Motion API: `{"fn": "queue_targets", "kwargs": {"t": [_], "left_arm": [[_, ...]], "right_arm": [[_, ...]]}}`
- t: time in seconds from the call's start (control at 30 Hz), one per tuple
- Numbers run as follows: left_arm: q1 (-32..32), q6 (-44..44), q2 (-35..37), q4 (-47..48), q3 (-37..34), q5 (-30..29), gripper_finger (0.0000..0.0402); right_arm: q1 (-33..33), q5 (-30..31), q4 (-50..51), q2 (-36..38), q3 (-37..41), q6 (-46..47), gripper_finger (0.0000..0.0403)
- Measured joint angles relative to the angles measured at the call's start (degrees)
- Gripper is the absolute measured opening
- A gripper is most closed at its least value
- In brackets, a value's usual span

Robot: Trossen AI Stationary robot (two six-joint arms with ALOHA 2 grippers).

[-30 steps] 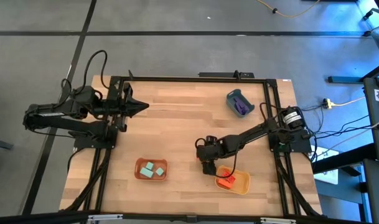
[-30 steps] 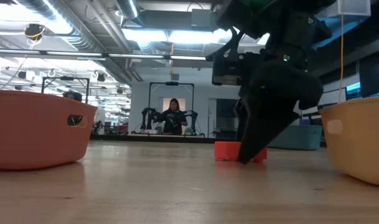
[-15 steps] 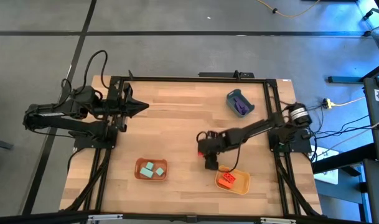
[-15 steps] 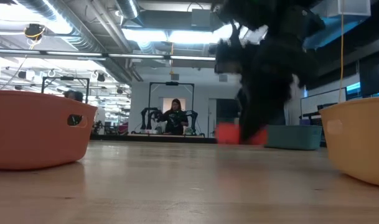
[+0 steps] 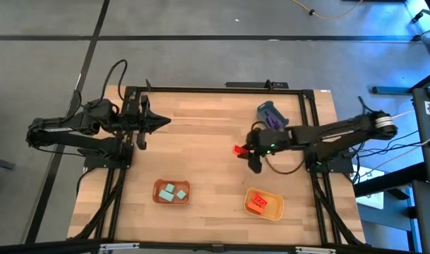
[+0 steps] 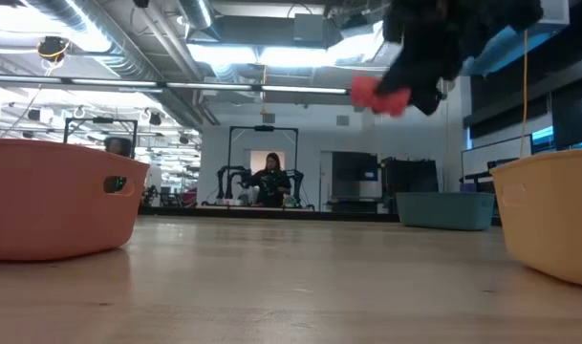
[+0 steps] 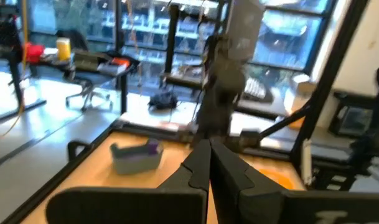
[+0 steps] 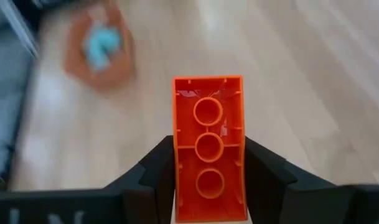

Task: Sort & place blocks by color
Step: Put the orange game piece into the yellow bin

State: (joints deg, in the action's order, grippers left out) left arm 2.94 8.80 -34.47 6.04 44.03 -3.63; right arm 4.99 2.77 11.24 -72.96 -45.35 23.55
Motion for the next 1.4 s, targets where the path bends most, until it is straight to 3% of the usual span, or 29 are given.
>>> {"fn": "queue_targets", "kwargs": {"t": [0.23, 0.5, 0.63, 1.1, 1.27, 1.4], "left_arm": [[0.0, 1.0, 0.0, 1.1, -3.3, -1.2, 0.0], [0.0, 9.0, 1.7, -17.7, -17.5, 0.8, 0.0], [0.0, 9.2, 1.6, -22.6, -20.3, 0.2, 0.0], [0.0, 10.7, 2.0, -22.9, -20.3, -0.1, 0.0], [0.0, 10.8, 2.0, -22.9, -20.3, -0.1, 0.0], [0.0, 10.8, 2.0, -22.8, -20.3, -0.1, 0.0]], "right_arm": [[-4.3, 0.1, -19.9, 4.6, 3.5, 0.4, 0.0139], [-8.3, -4.7, -29.8, 4.5, 1.2, -3.1, 0.0139], [-9.0, -6.7, -30.0, 4.5, 1.1, -3.1, 0.0139], [-9.0, -8.2, -30.2, 4.5, 1.1, -2.1, 0.0139], [-8.0, -14.1, -28.6, 4.5, 1.1, 4.2, 0.0139], [-2.4, -19.6, -20.4, 4.5, 1.1, 11.2, 0.0139]]}}
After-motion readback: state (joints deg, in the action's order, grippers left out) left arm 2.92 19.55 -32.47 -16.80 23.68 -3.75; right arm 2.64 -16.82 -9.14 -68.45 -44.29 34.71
